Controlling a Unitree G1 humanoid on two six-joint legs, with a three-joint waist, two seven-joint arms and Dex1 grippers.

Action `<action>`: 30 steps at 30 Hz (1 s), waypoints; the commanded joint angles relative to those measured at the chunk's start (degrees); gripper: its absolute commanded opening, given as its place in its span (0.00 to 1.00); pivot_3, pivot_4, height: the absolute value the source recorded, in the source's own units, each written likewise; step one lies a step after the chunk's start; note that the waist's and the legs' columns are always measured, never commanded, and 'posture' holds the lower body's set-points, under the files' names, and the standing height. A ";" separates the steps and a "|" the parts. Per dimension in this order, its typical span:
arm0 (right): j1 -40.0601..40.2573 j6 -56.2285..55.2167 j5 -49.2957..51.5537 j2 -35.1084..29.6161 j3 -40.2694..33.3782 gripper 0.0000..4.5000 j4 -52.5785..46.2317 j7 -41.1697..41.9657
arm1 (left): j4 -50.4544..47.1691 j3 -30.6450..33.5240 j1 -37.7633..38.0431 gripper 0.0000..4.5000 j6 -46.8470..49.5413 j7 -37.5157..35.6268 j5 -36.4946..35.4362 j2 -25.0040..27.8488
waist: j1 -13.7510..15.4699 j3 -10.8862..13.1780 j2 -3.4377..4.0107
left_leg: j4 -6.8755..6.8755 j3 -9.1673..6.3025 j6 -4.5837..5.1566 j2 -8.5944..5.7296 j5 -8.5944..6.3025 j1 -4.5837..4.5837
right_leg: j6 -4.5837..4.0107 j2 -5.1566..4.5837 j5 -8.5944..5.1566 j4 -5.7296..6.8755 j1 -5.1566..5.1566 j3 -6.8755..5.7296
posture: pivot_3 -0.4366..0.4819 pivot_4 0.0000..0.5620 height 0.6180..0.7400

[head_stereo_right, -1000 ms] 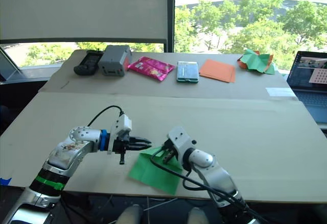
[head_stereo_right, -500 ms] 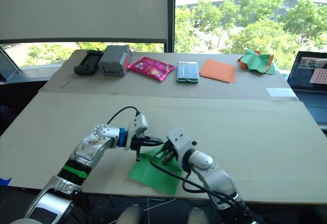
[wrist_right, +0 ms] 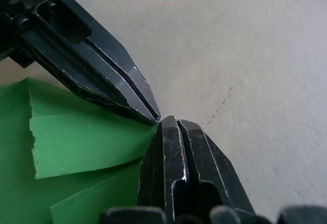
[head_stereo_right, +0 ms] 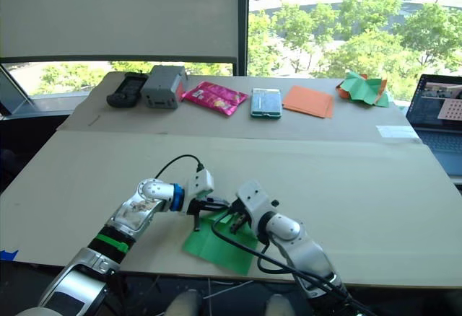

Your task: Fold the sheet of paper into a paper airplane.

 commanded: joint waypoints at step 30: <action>-0.40 1.38 -0.49 0.02 1.18 0.00 1.91 0.41 | -16.23 1.53 19.51 0.00 4.69 -1.98 -0.13 15.45 | -1.93 -0.43 0.24 | -0.20 0.00 -0.04 0.10 -0.05 0.38 | -0.13 0.00 -0.07 0.02 -0.02 0.01 | 0.48 0.27 0.72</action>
